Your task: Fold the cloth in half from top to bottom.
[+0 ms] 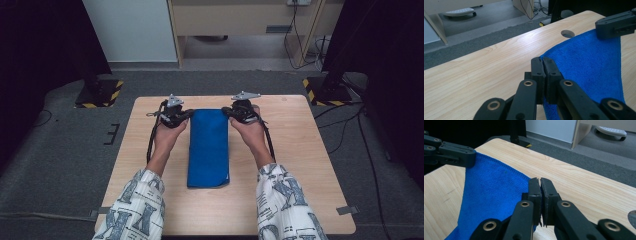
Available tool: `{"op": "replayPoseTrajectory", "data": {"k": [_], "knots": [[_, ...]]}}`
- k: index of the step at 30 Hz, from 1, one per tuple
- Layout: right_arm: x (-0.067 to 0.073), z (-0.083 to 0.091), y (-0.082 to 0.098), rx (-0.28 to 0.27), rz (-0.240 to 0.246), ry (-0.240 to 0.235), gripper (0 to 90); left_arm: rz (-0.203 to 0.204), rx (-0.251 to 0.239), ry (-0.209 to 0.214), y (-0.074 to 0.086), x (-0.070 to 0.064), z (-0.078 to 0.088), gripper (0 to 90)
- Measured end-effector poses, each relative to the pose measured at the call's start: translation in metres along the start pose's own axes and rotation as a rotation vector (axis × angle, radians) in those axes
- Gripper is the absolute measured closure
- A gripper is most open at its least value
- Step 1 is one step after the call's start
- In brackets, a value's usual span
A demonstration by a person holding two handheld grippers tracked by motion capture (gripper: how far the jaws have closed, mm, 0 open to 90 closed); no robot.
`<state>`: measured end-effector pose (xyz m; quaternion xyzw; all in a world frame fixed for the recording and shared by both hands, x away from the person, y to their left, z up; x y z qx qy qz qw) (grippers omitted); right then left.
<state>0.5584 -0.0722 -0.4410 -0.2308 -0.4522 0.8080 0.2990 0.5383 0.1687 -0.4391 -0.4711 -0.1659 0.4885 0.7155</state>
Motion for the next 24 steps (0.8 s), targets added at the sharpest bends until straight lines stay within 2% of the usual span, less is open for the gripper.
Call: {"op": "replayPoseTrajectory", "data": {"k": [8,16,18,24], "knots": [[0.006,0.008,0.001,-0.008,0.002,-0.005,87.7,-0.016,-0.001,0.004,0.003,-0.006,0.006,87.8],[0.015,0.015,0.007,-0.012,0.006,-0.028,87.6,-0.013,-0.006,0.006,0.005,-0.009,0.014,87.8],[0.017,0.017,0.008,-0.013,0.011,-0.032,87.6,-0.024,-0.001,0.008,0.007,-0.012,0.015,87.8],[0.023,0.026,0.012,-0.019,0.017,-0.038,87.6,-0.021,0.004,0.020,0.014,-0.014,0.018,87.7]]}}
Point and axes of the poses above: each handheld gripper's, and its own axes: z roughly backward along the jaws, y roughly out of its underside, x roughly to its left, the point moved 2 cm from there along -z, roughly forward along the jaws, and after that the axes turned 13 degrees about z, right-handed, at the moved point
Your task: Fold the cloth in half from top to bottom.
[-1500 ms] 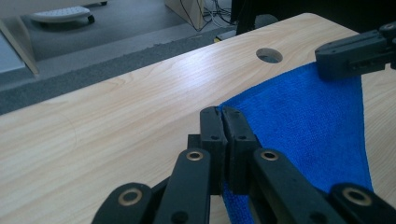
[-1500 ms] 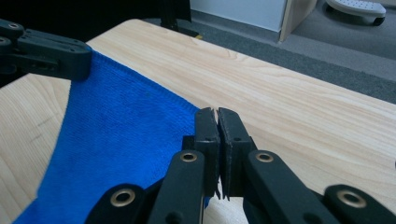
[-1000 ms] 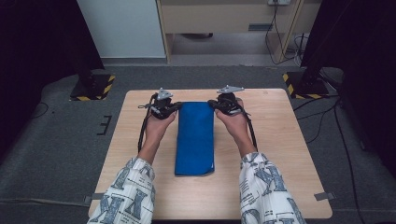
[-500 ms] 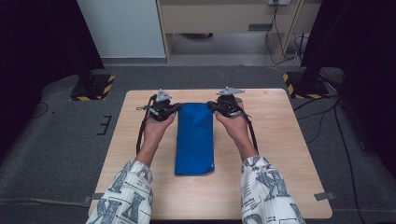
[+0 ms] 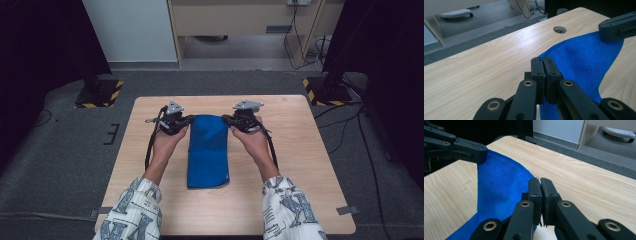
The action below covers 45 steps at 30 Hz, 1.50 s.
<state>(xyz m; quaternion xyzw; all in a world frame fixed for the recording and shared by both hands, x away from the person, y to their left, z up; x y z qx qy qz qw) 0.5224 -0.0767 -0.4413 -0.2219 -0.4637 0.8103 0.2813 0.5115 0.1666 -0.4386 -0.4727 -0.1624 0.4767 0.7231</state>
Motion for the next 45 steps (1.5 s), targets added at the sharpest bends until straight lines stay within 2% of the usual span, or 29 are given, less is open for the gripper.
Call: {"op": "replayPoseTrajectory", "data": {"k": [7,13,17,32,45], "knots": [[0.005,0.011,0.004,-0.019,0.004,-0.009,87.6,-0.019,-0.005,0.001,0.001,-0.007,0.010,87.7],[0.011,0.023,0.011,-0.035,0.006,-0.025,87.5,-0.021,-0.004,0.006,0.007,-0.012,0.018,87.6],[0.015,0.027,0.014,-0.033,0.016,-0.034,87.4,-0.038,0.000,0.013,0.011,-0.016,0.022,87.6],[0.029,0.029,0.017,-0.017,0.039,-0.063,87.1,-0.036,0.005,0.026,0.028,-0.013,0.038,87.6],[0.042,0.024,0.033,0.002,0.047,-0.089,86.8,-0.015,0.018,0.034,0.045,-0.011,0.043,87.1]]}}
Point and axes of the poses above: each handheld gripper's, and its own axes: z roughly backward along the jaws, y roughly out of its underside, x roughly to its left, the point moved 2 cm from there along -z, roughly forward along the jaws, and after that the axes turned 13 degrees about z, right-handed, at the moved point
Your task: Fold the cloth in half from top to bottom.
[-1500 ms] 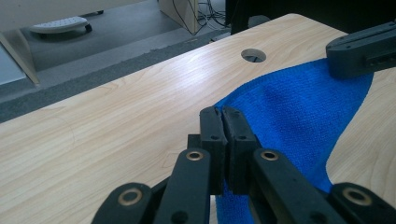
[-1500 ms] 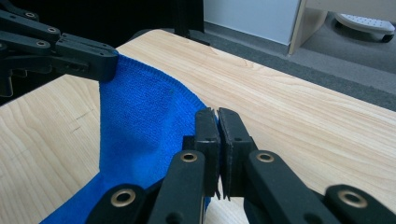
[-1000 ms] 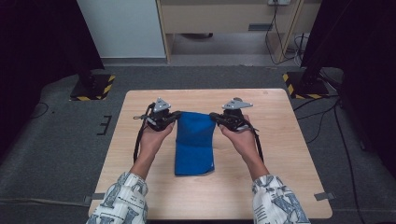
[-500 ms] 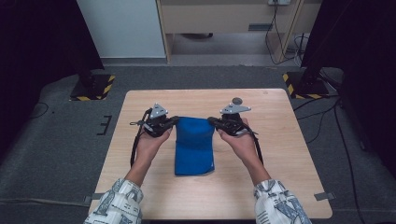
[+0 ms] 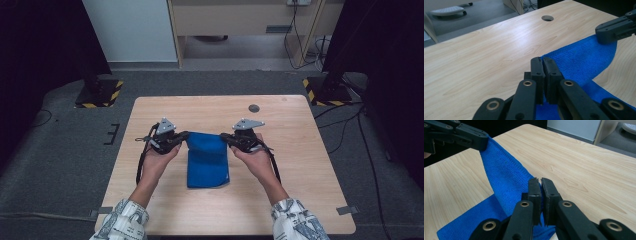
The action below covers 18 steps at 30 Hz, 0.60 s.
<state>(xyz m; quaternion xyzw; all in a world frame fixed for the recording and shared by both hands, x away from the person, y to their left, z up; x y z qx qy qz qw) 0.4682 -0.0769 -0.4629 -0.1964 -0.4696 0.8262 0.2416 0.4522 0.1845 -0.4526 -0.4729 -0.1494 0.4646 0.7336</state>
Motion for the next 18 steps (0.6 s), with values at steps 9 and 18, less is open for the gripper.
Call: {"op": "replayPoseTrajectory", "data": {"k": [9,18], "knots": [[0.004,0.005,0.006,-0.004,0.006,-0.006,86.8,0.031,0.008,0.012,0.019,-0.008,0.002,85.9],[0.010,0.011,0.014,-0.012,0.005,-0.015,86.8,0.047,-0.012,0.035,0.026,-0.014,0.011,85.8]]}}
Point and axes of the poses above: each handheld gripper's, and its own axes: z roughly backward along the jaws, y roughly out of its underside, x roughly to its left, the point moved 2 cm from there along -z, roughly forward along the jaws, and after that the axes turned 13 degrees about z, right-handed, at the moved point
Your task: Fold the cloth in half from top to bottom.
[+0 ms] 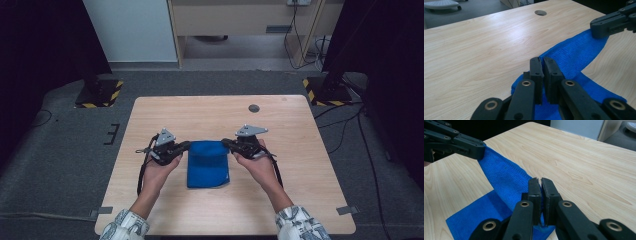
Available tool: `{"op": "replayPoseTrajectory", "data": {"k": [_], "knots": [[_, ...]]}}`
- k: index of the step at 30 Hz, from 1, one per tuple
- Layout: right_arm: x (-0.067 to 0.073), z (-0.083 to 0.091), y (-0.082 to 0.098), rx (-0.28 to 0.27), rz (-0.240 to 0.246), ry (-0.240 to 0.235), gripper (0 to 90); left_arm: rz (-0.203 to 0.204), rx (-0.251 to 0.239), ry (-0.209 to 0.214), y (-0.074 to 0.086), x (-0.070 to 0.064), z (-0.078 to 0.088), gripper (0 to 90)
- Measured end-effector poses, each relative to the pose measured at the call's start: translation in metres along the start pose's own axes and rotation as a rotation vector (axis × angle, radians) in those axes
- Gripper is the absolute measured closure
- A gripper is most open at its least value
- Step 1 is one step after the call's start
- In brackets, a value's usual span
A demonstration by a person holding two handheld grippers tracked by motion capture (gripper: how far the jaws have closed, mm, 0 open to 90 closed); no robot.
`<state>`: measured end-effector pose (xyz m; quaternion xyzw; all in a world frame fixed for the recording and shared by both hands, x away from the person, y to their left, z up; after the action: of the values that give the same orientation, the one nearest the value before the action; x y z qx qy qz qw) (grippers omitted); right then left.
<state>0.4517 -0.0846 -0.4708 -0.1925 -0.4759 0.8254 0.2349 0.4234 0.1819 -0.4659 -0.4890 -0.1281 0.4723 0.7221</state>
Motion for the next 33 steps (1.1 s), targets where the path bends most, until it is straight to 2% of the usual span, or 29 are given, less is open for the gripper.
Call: {"op": "replayPoseTrajectory", "data": {"k": [9,16,25,30,33], "knots": [[0.006,0.010,-0.004,-0.021,0.004,-0.018,86.8,-0.016,-0.009,0.006,0.001,-0.003,0.009,85.9],[0.013,0.011,0.002,-0.017,0.013,-0.033,86.8,-0.016,-0.001,0.009,0.010,-0.004,0.010,86.0],[0.019,0.008,0.009,-0.001,0.018,-0.047,86.8,0.005,0.000,0.020,0.021,0.001,0.011,85.4],[0.020,0.006,0.014,0.004,0.010,-0.047,86.9,0.014,0.005,0.022,0.026,0.001,0.009,80.7],[0.019,0.005,0.016,0.005,0.002,-0.045,87.0,0.023,0.005,0.027,0.028,-0.001,0.007,72.8]]}}
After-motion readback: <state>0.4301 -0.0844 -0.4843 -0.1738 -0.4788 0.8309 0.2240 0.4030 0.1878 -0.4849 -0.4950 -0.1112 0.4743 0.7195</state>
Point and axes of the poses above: each handheld gripper's, and its own axes: z roughly backward along the jaws, y roughly out of its underside, x roughly to its left, the point moved 2 cm from there along -z, roughly forward along the jaws, and after that the axes turned 13 degrees about z, right-handed, at the moved point
